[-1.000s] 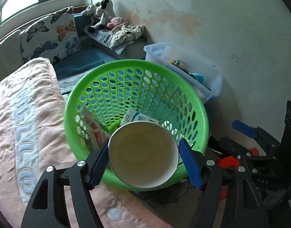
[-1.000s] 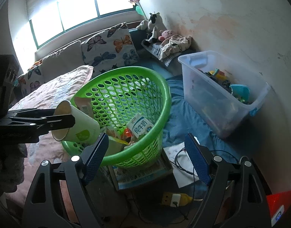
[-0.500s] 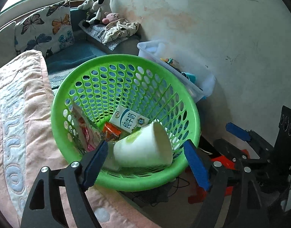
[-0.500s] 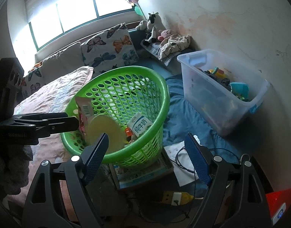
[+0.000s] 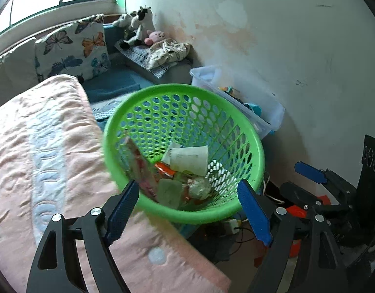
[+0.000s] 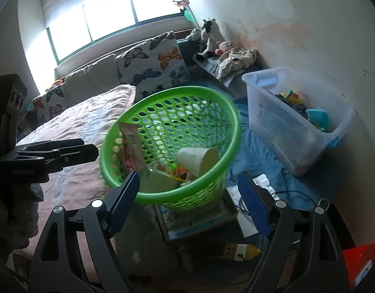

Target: Collect trash

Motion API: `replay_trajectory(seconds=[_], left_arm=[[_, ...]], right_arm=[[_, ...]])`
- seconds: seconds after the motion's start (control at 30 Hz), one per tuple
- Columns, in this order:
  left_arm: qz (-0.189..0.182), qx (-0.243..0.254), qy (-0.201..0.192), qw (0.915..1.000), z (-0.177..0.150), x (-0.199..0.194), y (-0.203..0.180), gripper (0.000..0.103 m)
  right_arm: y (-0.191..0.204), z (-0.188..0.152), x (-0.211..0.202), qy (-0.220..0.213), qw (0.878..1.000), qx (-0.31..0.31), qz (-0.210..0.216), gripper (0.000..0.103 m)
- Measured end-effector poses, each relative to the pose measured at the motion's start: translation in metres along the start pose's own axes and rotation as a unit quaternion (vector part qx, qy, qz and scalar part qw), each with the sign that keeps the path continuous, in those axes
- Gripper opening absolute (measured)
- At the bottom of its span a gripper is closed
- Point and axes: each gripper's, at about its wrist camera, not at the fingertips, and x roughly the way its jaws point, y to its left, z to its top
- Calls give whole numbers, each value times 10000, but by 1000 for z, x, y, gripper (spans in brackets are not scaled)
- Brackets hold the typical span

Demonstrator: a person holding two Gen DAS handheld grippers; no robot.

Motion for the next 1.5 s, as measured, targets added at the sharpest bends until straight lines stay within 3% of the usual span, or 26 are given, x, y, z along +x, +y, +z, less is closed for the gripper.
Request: replay_trajectory(seconds=[0.63,1.2,1.5], left_arm=[[894,-224,-659,9936,-42,-90,43,95],[1732,-927,-993,9755,-99,-156,91,96],[1981,-1239,-1058,9666,-128,-182,112,96]], right_arm=[[81,-15,-14,3,9988,-412,275,92],[137,-29,-17,134,9968,-508,603,96],[157,-33,-16,174,9956,-551,741,96]])
